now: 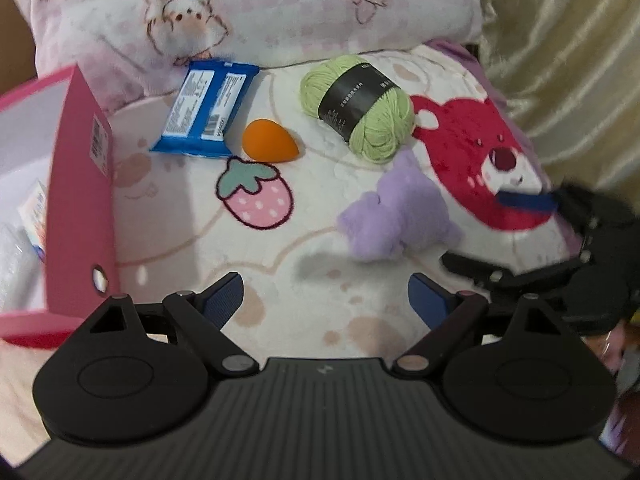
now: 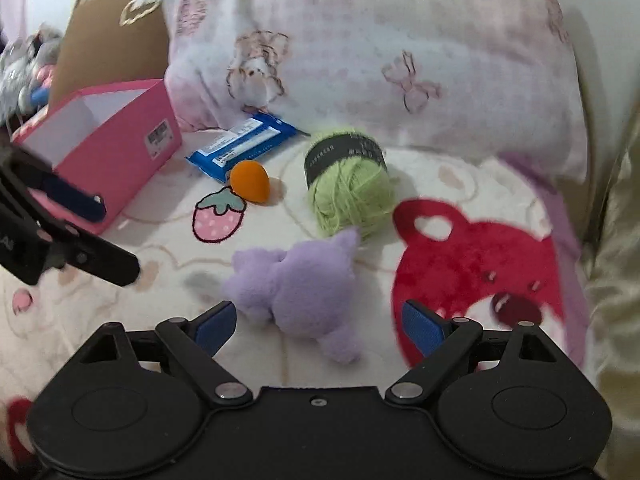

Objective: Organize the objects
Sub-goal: 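Close both grippers on the purple plush toy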

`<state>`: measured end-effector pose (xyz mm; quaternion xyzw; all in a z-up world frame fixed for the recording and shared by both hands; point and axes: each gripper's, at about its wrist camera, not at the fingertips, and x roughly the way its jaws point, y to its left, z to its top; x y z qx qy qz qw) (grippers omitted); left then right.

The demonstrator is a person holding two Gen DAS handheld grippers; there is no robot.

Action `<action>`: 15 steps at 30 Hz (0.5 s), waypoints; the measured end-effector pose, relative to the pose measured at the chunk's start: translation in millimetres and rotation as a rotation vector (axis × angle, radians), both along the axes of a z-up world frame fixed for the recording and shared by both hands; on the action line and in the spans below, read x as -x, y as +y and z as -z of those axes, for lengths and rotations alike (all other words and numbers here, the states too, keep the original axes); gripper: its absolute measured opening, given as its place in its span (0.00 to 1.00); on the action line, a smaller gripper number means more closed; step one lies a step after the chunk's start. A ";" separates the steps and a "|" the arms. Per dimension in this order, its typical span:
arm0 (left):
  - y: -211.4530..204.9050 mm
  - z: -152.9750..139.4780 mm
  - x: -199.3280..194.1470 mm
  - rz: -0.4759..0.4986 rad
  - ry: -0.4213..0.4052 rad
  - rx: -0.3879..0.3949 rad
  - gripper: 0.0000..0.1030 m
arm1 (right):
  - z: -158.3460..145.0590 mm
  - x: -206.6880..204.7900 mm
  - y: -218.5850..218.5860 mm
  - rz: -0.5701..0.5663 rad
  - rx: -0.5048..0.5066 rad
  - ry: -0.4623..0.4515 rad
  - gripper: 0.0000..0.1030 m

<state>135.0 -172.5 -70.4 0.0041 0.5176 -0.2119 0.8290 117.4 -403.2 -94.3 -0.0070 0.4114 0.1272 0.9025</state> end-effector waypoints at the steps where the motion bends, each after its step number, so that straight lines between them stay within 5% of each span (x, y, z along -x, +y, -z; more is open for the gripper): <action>1: -1.1 2.3 -0.8 -0.002 0.004 0.013 0.87 | 1.3 -0.5 -1.1 0.004 -0.026 0.004 0.87; 7: -5.7 16.9 -5.1 -0.039 -0.079 0.078 0.86 | 17.6 -1.8 4.3 -0.043 -0.073 -0.055 0.78; 15: -12.2 39.7 -12.1 -0.071 -0.149 0.062 0.84 | 44.2 -4.4 -7.9 0.066 -0.107 -0.074 0.74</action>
